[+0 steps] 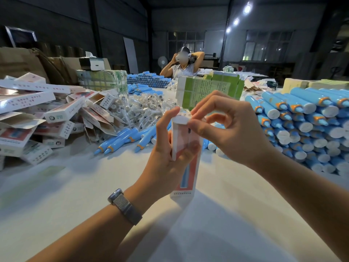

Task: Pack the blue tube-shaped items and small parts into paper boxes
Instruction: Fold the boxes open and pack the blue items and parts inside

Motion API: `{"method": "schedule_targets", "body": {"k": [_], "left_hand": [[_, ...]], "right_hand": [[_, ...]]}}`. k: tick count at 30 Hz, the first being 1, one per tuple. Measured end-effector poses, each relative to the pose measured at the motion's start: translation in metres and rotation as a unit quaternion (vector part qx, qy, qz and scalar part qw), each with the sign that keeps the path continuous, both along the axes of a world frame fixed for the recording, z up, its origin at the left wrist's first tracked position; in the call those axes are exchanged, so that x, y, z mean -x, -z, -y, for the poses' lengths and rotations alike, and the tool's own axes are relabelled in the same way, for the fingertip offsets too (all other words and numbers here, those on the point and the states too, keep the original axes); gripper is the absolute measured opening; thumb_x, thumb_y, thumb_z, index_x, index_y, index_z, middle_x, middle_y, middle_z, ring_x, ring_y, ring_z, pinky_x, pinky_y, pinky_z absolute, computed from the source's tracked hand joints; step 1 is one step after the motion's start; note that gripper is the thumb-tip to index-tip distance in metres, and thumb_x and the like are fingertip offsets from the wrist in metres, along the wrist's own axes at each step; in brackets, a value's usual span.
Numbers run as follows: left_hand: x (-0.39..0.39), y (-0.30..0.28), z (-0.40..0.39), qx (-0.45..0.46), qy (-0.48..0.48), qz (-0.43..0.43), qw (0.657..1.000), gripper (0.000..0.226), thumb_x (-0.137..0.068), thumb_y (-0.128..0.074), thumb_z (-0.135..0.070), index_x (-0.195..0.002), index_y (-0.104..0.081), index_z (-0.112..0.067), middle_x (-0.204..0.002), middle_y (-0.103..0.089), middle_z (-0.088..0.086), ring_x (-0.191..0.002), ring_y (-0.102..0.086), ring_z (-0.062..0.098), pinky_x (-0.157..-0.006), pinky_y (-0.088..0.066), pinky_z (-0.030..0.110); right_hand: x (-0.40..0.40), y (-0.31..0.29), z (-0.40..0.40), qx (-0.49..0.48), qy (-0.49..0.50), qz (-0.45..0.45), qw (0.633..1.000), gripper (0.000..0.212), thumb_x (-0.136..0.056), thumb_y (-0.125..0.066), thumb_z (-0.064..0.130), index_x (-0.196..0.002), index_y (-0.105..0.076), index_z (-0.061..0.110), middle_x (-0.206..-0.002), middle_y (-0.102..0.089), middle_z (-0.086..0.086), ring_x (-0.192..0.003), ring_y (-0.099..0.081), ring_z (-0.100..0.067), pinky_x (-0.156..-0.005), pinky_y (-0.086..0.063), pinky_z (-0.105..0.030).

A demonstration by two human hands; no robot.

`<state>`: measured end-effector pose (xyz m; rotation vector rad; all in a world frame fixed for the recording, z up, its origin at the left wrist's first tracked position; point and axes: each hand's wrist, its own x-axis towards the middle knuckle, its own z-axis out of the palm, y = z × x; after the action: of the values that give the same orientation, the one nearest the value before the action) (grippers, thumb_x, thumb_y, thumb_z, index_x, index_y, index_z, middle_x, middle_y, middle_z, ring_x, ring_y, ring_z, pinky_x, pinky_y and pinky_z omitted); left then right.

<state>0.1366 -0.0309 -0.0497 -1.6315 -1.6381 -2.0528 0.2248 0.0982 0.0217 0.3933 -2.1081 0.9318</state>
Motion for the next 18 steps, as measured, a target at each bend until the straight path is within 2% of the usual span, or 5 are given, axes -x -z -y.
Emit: {"method": "schedule_targets", "body": {"k": [6, 9, 12, 15, 18], "left_hand": [[0.0, -0.001, -0.003, -0.004, 0.002, 0.002, 1.0, 0.075, -0.091, -0.061, -0.014, -0.123, -0.028, -0.073, -0.108, -0.066, -0.008, -0.091, -0.069, 0.019, -0.079, -0.058, 0.027], [0.002, -0.001, -0.003, -0.002, 0.014, 0.001, 1.0, 0.074, -0.092, -0.061, -0.014, -0.125, -0.028, -0.071, -0.111, -0.066, -0.008, -0.092, -0.069, 0.02, -0.08, -0.059, 0.028], [0.003, -0.002, -0.002, 0.005, 0.028, -0.001, 1.0, 0.073, -0.093, -0.062, -0.015, -0.126, -0.027, -0.07, -0.109, -0.067, -0.005, -0.093, -0.068, 0.021, -0.081, -0.059, 0.029], [0.003, -0.004, -0.003, 0.008, 0.027, -0.012, 1.0, 0.074, -0.093, -0.061, -0.015, -0.128, -0.026, -0.07, -0.11, -0.066, -0.004, -0.093, -0.067, 0.021, -0.083, -0.059, 0.031], [0.003, -0.003, -0.002, 0.012, 0.029, -0.014, 0.999, 0.076, -0.094, -0.061, -0.015, -0.128, -0.025, -0.073, -0.112, -0.067, -0.006, -0.095, -0.068, 0.014, -0.082, -0.057, 0.027]], "right_hand": [[-0.003, -0.005, -0.003, -0.05, 0.018, 0.013, 0.999, 0.022, -0.083, -0.072, 0.007, -0.102, -0.071, 0.019, -0.092, -0.058, 0.0, -0.087, -0.06, -0.012, -0.072, -0.054, -0.031], [-0.005, -0.008, -0.004, -0.071, 0.029, 0.013, 0.997, 0.018, -0.083, -0.071, 0.012, -0.099, -0.073, 0.02, -0.089, -0.057, 0.004, -0.084, -0.06, -0.011, -0.073, -0.056, -0.035], [-0.007, -0.013, -0.006, -0.045, 0.014, 0.04, 0.998, 0.017, -0.081, -0.072, 0.017, -0.094, -0.072, 0.027, -0.084, -0.054, 0.014, -0.081, -0.059, -0.006, -0.072, -0.056, -0.033], [-0.007, -0.015, -0.006, -0.057, 0.024, 0.036, 0.997, 0.018, -0.081, -0.073, 0.015, -0.092, -0.071, 0.029, -0.082, -0.055, 0.014, -0.08, -0.06, -0.008, -0.071, -0.057, -0.037], [-0.007, -0.014, -0.005, -0.066, 0.036, 0.026, 0.997, 0.016, -0.08, -0.072, 0.015, -0.092, -0.071, 0.026, -0.082, -0.056, 0.014, -0.081, -0.061, -0.009, -0.07, -0.057, -0.037]]}}
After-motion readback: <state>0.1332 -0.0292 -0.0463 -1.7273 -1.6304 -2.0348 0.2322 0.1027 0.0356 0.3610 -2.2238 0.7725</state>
